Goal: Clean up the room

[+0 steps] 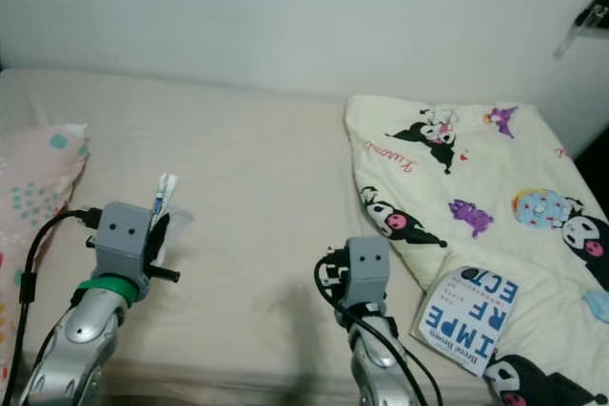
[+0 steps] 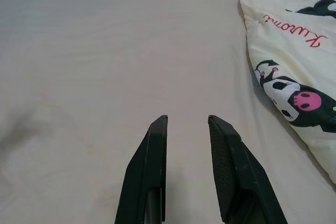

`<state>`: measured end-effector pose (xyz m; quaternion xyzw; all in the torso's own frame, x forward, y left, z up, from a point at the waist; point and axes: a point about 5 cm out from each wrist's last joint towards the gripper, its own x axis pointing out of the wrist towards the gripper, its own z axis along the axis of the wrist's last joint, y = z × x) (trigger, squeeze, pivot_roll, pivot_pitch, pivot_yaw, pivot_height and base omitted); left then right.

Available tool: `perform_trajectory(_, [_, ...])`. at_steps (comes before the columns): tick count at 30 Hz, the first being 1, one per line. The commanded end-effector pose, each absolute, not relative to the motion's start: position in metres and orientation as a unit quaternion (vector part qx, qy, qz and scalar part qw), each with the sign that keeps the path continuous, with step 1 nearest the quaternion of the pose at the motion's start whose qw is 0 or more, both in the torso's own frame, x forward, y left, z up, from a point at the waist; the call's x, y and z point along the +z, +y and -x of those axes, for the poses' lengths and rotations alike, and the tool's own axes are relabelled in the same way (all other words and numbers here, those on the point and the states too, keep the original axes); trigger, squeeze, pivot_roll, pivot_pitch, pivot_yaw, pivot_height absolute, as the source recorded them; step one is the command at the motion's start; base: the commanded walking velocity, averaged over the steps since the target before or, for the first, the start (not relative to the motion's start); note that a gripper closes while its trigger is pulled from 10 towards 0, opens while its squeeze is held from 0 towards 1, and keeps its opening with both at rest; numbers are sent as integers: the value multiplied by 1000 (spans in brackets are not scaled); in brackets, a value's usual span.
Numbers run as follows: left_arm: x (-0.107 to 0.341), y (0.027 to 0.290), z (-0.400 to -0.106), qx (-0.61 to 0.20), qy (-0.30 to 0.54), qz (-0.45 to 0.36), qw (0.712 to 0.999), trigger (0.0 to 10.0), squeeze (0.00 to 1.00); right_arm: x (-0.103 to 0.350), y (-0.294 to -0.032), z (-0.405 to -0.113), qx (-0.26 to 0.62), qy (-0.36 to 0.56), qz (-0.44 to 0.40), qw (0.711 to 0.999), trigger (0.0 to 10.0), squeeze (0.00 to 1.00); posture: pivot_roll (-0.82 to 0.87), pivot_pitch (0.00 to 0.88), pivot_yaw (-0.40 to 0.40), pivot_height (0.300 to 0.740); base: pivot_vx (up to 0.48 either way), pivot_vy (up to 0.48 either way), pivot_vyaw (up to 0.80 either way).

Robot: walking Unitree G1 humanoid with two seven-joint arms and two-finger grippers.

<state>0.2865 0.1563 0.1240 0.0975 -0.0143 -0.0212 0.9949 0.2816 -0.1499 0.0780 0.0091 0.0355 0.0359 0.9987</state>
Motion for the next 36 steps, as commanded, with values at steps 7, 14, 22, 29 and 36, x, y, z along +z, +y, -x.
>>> perform_trajectory(7, [119, 153, -283, -27, -9, -94, 995, 10000, 0, 73, -149, -280, 34, 44, -8, 998, 10000, 0, -24, 62, 2, 717, -273, 0, 0])
perform_trajectory(14, [118, 152, -283, -29, -8, -93, 995, 10000, 0, 71, -150, -279, 33, 45, -7, 998, 10000, 0, -27, 63, 3, 717, -370, 0, 0])
perform_trajectory(22, [117, 152, -282, -29, -7, -92, 995, 10000, 0, 70, -151, -278, 32, 46, -5, 998, 10000, 0, -30, 64, 3, 717, -382, 0, 0])
perform_trajectory(29, [117, 151, -282, -28, -7, -91, 995, 10000, 0, 70, -151, -278, 33, 46, -5, 998, 10000, 0, -29, 66, 2, 717, -392, 0, 0])
perform_trajectory(36, [117, 152, -282, -26, -6, -92, 995, 10000, 0, 70, -148, -278, 39, 47, -5, 998, 10000, 0, -29, 66, 2, 717, -393, 0, 0])
